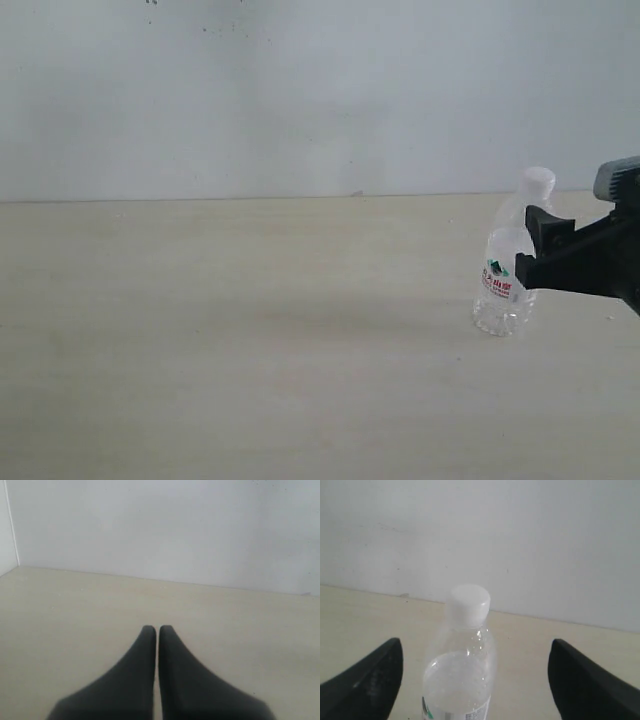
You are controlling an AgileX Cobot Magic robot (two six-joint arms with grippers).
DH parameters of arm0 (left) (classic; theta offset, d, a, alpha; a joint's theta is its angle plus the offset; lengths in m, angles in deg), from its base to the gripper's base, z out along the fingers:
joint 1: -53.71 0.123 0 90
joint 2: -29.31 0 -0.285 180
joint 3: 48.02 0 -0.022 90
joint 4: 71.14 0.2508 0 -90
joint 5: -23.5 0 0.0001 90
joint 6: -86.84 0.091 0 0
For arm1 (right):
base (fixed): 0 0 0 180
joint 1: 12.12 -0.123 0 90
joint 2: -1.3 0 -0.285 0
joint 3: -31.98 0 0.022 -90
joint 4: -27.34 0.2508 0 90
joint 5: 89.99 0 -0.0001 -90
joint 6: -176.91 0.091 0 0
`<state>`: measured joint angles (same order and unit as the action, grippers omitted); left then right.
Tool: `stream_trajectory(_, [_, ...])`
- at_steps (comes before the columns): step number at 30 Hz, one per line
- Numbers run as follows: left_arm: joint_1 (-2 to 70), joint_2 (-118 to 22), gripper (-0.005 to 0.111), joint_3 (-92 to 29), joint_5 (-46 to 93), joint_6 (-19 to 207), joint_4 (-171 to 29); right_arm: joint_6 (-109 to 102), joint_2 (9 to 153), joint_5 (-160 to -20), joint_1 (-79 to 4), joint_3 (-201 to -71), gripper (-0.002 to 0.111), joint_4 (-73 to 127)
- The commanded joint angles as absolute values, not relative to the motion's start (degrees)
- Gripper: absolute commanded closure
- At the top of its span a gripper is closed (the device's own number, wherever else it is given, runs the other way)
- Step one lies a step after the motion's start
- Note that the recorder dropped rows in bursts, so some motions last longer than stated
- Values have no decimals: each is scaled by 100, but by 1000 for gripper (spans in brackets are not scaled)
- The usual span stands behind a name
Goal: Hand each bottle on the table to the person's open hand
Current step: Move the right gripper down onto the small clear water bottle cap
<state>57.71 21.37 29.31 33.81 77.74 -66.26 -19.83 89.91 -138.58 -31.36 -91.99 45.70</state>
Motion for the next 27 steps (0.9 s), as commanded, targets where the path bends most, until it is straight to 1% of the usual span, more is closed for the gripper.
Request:
stream_trajectory(1, [5787, 2153, 103, 2920, 3376, 7759, -6623, -1336, 9377, -14097, -2849, -9491, 34, 3853])
stream_trajectory(7, [5787, 2153, 103, 2920, 3376, 7759, -6623, -1233, 9768, -13801, -2578, -9959, 34, 3724])
stream_trajectory(21, [5787, 2153, 103, 2920, 3376, 7759, -6623, -1284, 10573, -13749, -2578, -10730, 34, 3674])
stream_trajectory(23, [5787, 2153, 103, 2920, 3376, 7759, -6623, -1284, 10601, -13723, -2578, -10807, 36, 3674])
stream_trajectory(24, [5787, 2153, 103, 2920, 3376, 7759, -6623, -1284, 10601, -13719, -2578, -10811, 41, 3674])
stream_trajectory(25, [5787, 2153, 103, 2920, 3376, 7759, -6623, -1284, 10601, -13733, -2578, -10811, 51, 3701])
stream_trajectory(26, [5787, 2153, 103, 2920, 3376, 7759, -6623, -1284, 10601, -13733, -2578, -10811, 64, 3738])
stream_trajectory(27, [5787, 2153, 103, 2920, 3376, 7759, -6623, -1284, 10583, -13722, -2578, -10811, 80, 3745])
